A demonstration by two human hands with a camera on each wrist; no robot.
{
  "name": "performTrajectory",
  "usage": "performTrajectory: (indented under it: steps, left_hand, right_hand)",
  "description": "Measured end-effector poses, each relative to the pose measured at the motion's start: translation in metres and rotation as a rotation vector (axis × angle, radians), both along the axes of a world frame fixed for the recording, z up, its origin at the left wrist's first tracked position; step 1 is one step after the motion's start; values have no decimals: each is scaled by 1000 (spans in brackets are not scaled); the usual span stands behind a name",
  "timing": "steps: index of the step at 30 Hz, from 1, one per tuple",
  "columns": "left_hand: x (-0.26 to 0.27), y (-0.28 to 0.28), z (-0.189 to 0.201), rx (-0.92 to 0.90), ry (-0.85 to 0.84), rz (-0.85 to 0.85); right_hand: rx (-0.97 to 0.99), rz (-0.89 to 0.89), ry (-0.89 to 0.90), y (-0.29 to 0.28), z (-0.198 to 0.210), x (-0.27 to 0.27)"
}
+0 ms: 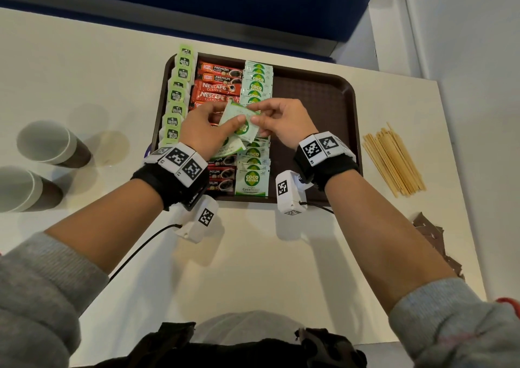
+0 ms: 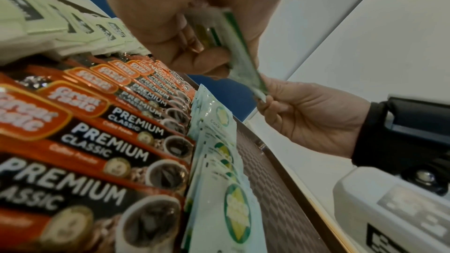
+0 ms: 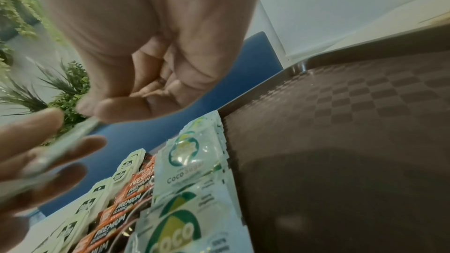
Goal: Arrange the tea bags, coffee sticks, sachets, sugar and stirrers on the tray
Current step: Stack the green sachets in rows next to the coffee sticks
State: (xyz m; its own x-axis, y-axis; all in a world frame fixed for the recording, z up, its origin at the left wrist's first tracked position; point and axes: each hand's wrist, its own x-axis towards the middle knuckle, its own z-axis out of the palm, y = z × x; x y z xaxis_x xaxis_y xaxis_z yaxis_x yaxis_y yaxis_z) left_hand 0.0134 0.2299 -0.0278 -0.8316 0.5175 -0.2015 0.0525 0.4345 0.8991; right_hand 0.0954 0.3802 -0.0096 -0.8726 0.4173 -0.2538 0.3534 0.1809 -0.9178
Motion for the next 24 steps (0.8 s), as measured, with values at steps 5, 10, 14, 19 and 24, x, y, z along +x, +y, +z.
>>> performTrajectory:
  steps: [5,10,14,19,24]
  left_hand:
    - [-1,1,-1,4,-99,26]
    - [-3,4,1,69,-180,89]
    - [0,8,4,68,-102,-22]
    - [-5,8,3,-20,-20,-102]
    - [-6,7,5,-121,110,-165]
  right_hand:
    - [-35,-70,21,2,-5,0]
    - [-215,-152,79,-3,-9,0]
    - [-258,-121,75,-6,-9,-1]
    - [125,-81,43,1,-9,2]
    - [277,-26,-31,14,-5,1]
